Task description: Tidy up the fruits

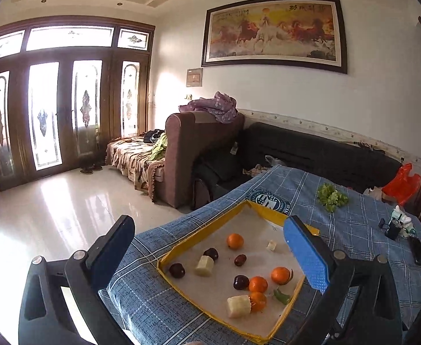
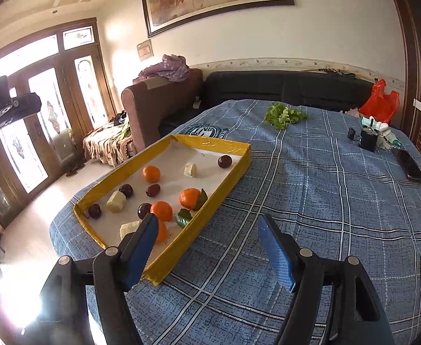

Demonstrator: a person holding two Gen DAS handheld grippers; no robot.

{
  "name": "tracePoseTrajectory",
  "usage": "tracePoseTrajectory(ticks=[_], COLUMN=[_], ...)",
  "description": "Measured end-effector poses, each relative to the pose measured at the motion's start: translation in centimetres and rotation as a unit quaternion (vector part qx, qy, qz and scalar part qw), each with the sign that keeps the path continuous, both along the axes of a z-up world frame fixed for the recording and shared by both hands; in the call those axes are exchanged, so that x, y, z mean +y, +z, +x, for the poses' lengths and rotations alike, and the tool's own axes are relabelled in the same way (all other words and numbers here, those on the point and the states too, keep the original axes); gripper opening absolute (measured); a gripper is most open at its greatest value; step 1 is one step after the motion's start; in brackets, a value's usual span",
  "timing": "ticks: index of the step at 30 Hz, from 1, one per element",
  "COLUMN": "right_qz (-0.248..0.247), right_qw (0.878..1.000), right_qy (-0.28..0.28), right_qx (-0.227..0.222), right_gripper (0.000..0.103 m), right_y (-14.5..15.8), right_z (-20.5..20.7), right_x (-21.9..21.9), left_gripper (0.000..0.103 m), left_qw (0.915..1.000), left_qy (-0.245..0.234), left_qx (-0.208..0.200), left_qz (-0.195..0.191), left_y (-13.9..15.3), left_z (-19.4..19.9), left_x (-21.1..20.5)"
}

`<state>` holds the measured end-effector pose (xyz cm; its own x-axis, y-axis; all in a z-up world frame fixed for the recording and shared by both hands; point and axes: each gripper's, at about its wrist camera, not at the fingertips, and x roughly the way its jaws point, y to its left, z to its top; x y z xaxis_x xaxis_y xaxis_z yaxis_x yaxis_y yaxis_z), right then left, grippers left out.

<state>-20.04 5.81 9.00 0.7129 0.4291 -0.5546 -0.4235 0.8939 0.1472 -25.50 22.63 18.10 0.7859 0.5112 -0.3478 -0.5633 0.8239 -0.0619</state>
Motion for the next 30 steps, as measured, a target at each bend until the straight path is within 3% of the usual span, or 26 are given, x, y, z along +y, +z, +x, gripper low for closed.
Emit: tracePoseTrajectory(ticks=[4, 9, 11, 30], right_qz=[-0.014, -0.036, -0.046, -0.079], right_qw=[1.000, 0.999, 0.999, 0.996], right_qy=[0.007, 0.024, 0.028, 0.040], right_qx=[-0.004, -0.005, -0.006, 0.017], right_gripper=[0.081, 0.082, 0.083, 0.087], right_y=[-0.4, -1.0, -1.1, -2.9], right_z=[-0.2, -0.5, -0.6, -0.5], right_x=[0.9, 2.4, 3.0, 6.3], left_gripper=[0.103, 0.103, 0.103, 0.103], left_qw=[0.9998, 0.9954, 0.9949, 0.9923], left_qy=[-0.004, -0.032, -0.021, 0.012], left_qx=[0.021, 0.062, 0.071, 0.077], left_qz=[-0.007, -0.066, -0.068, -0.096], left_y=[-0.9, -3.5, -4.0, -4.6], left_z=[0.7, 2.4, 2.5, 1.5], left_x=[0.2, 1.7, 2.0, 5.3])
